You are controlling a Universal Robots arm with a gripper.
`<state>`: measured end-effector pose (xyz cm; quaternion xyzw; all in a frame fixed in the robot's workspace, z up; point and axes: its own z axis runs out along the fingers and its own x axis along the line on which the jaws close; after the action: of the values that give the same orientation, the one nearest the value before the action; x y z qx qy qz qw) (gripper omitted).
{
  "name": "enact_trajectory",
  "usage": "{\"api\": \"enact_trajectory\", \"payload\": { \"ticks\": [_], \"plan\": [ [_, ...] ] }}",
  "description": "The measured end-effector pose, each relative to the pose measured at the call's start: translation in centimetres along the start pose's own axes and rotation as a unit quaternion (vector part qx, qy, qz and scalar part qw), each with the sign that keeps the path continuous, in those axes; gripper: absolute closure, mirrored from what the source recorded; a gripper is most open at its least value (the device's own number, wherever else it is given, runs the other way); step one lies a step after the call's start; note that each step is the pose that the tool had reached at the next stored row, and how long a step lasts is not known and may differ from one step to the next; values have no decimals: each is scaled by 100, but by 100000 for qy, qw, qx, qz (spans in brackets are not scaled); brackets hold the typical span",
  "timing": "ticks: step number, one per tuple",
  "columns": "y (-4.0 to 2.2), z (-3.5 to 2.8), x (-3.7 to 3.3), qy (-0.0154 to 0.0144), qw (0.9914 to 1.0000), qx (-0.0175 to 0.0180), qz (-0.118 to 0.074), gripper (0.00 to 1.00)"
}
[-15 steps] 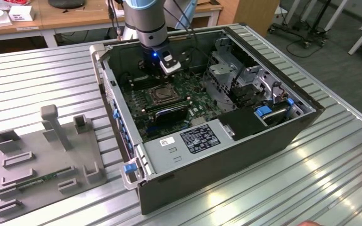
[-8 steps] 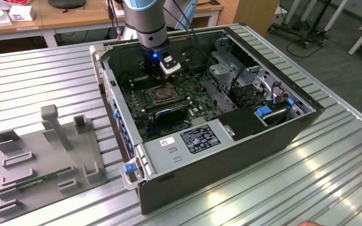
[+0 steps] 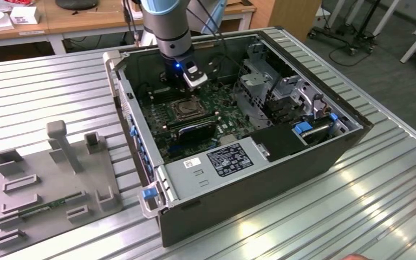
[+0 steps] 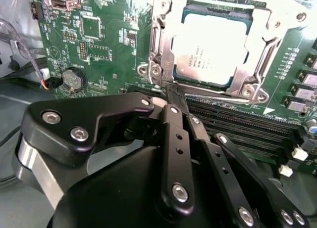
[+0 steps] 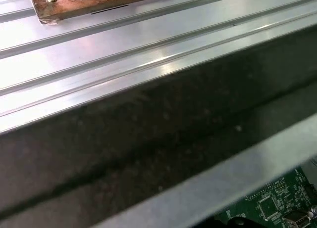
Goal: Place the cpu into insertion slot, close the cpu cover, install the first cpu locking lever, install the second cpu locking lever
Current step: 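Install the first cpu locking lever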
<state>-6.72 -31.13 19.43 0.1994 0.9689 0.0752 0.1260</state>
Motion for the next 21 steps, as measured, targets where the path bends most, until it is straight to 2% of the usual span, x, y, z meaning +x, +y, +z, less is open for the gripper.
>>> {"api": "enact_trajectory", "payload": {
  "ticks": [4, 7, 12, 21],
  "plan": [
    [-7, 9, 7, -312, 99999, -113, 50, 90],
    [-9, 10, 10, -437, 99999, -153, 65, 90],
    [-10, 4, 11, -434, 99999, -193, 80, 90],
    [3, -62, 0, -350, 99998, -466, 164, 90]
  ]
}}
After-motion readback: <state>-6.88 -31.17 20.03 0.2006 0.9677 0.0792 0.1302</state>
